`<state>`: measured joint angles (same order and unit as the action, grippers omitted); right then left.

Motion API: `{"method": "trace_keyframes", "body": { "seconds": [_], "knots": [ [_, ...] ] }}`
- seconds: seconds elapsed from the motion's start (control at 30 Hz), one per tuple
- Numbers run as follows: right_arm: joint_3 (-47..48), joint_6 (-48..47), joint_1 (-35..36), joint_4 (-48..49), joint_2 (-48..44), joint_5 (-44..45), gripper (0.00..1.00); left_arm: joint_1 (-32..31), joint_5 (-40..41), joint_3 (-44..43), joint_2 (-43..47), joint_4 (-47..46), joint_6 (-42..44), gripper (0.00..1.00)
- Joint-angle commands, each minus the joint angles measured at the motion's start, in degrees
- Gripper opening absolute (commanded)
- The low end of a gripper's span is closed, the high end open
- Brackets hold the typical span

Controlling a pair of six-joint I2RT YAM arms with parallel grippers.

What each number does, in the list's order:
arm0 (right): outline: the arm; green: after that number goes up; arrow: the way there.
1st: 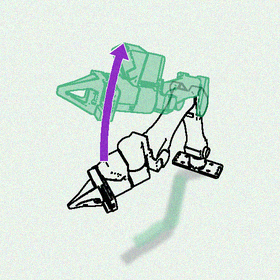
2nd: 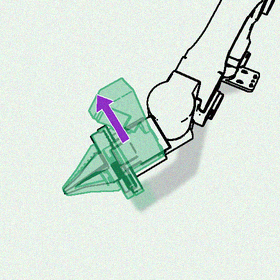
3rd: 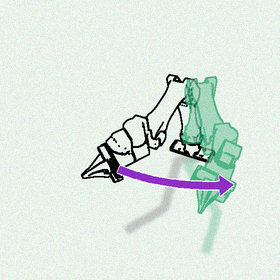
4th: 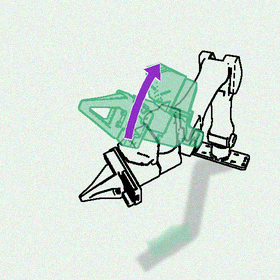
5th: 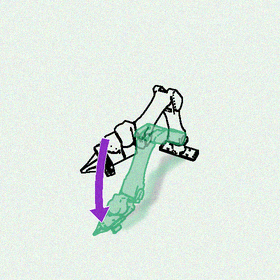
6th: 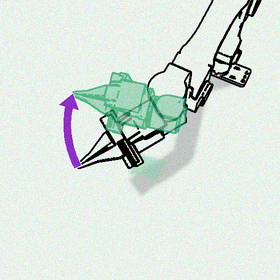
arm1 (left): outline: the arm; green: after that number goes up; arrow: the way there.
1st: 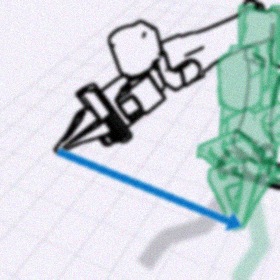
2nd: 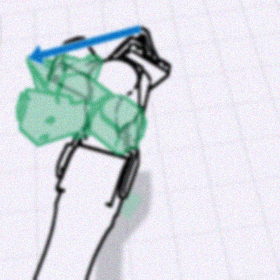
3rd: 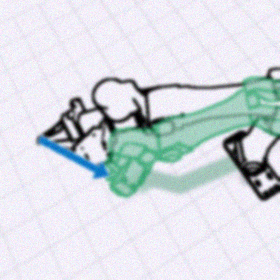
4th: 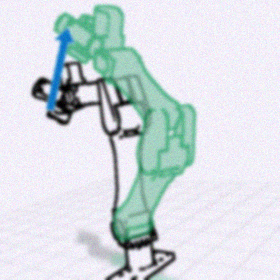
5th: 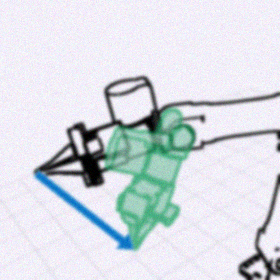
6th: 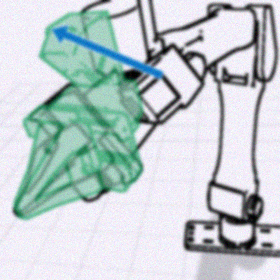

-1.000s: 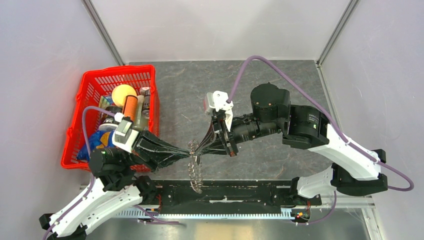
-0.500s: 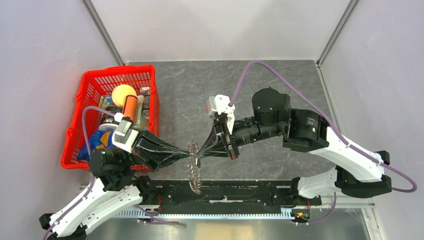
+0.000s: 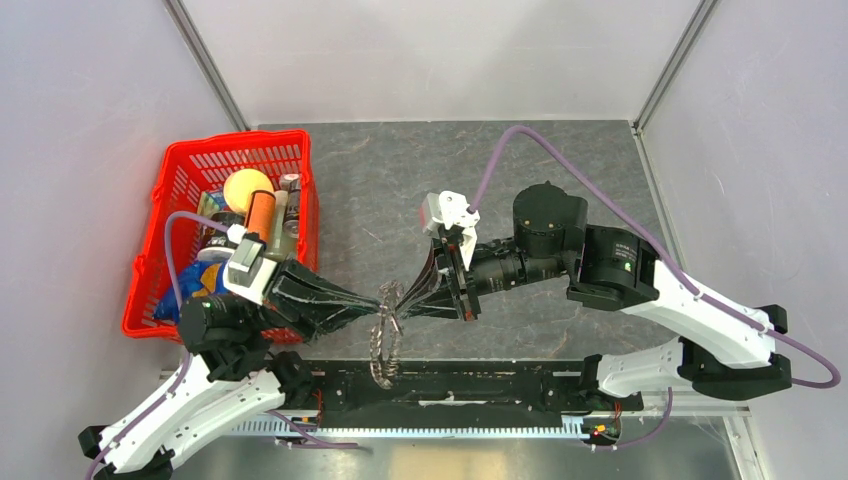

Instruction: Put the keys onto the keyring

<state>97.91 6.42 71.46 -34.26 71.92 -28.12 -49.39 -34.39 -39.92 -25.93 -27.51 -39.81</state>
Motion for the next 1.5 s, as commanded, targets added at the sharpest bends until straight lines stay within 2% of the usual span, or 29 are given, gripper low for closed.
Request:
{"method": "trace_keyframes", "body": {
  "seconds": [0.0,0.2,0.43,1.07,1.47],
  "knots": [
    [0.4,0.6,0.1,2.3,-1.6,1.1,0.18,-0.2,2.4,-0.1,0.1,-4.1,-1.6,0.02],
    [2.5,0.6,0.1,2.0,-0.9,1.4,0.33,-0.2,2.5,0.1,0.4,-4.1,-1.6,0.02],
    [3.4,0.6,0.1,2.6,0.3,1.4,0.38,-0.2,2.6,0.3,0.9,-4.1,-1.6,0.02],
    [3.6,0.8,0.1,3.1,2.2,1.2,0.39,-0.2,2.9,0.3,1.6,-3.5,-1.1,0.02],
    [3.6,1.3,0.1,3.6,2.6,0.5,0.27,-0.2,3.2,0.5,1.5,-3.5,-1.1,0.02]
  ]
}}
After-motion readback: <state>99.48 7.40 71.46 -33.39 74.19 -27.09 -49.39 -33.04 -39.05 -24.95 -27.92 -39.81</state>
